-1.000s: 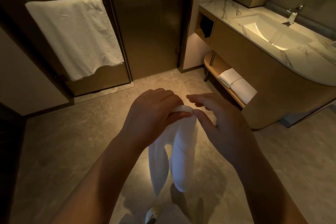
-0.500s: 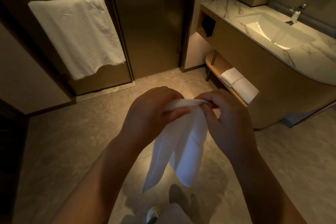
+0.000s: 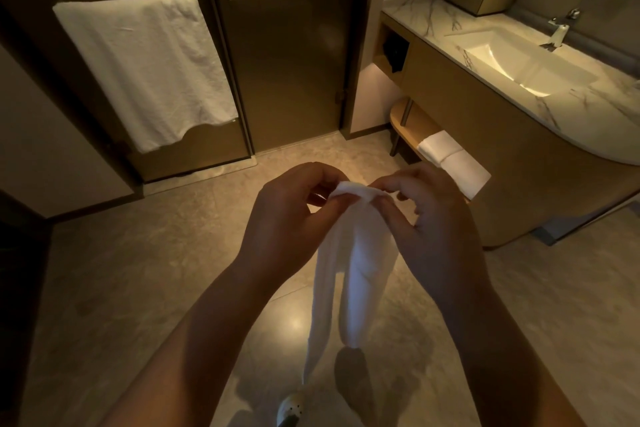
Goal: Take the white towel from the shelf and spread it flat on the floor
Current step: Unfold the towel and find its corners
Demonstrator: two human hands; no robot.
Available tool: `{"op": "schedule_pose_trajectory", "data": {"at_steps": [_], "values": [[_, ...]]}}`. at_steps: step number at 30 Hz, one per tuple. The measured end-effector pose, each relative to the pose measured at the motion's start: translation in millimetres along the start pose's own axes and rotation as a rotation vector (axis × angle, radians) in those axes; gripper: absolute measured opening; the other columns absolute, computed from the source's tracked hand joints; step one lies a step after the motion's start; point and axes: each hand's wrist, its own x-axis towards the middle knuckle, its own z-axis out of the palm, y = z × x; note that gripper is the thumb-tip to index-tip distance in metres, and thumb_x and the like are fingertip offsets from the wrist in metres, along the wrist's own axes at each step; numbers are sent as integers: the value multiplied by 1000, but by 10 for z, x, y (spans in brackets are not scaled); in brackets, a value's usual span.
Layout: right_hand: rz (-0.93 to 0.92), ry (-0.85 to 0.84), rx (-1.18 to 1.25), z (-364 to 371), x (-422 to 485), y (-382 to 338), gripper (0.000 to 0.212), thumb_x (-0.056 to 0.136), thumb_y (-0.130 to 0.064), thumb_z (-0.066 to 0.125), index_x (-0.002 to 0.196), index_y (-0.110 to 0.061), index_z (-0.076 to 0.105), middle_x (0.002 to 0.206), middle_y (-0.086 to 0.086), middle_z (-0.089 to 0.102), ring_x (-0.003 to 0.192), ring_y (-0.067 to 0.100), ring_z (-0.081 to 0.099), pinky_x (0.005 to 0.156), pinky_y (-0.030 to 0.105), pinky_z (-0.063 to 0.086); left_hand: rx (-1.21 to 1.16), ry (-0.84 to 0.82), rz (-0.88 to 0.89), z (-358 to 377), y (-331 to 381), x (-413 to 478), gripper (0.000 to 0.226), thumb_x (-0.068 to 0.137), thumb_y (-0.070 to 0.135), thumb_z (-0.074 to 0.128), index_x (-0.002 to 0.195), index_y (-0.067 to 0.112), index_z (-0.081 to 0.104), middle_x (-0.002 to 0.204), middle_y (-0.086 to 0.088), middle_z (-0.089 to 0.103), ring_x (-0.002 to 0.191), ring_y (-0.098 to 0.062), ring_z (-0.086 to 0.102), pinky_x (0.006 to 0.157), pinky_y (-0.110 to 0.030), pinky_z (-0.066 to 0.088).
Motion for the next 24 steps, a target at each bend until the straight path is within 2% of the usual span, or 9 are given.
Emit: {"op": "schedule_pose_trajectory", "data": {"at_steps": [3,6,9,13,15,19,22,24], "values": [[79,142,7,60,-35,-61,13,87,-27,60,98,-25,65,87,-9,52,74,5,48,62,16,38,-10,11,-18,26,35,3,12,83,22,66,93,29,63,84,18,62,82,-1,61,66,-16,52],[193,210,220,112,-68,-146,7,85,-30,59,91,-28,60,78,-17,57,74,0,56,58,11,43,-33,50,-46,39,53,5,11,82,25,67,92,29,64,83,19,63,81,0,61,66,-18,53],[223,202,354,134,-85,-170,7,85,-28,61,91,-25,62,80,-17,61,80,-4,59,64,7,45,-29,68,-64,53,65,-16,12,81,28,67,93,26,66,83,16,65,78,-1,63,65,-22,55],[224,153,464,126,-96,-181,19,84,-39,58,94,-25,66,84,-16,66,83,-1,63,68,10,48,-17,92,-95,83,59,-47,17,81,26,68,97,19,69,86,8,69,78,-5,65,66,-31,58],[226,149,505,134,-106,-185,16,85,-36,60,94,-26,67,84,-17,67,85,-1,63,69,10,47,-14,107,-105,88,60,-51,18,82,25,68,98,19,69,87,7,69,79,-6,65,68,-30,58],[246,144,654,154,-123,-213,18,82,-37,65,96,-27,69,88,-19,70,89,-1,65,71,10,48,23,111,-81,71,72,-43,20,82,22,69,102,19,70,91,7,70,81,-5,65,70,-18,55],[280,151,709,161,-109,-216,25,76,-46,64,94,-29,69,88,-19,70,89,-1,65,71,10,48,-15,61,-51,62,71,-52,23,83,20,68,107,17,69,94,5,70,84,-5,66,74,-22,56],[301,150,707,162,-94,-183,22,77,-45,65,92,-29,69,87,-18,70,87,0,66,73,12,49,-31,5,-25,75,75,-74,24,86,20,65,110,18,68,96,6,69,88,-5,65,77,-24,55]]}}
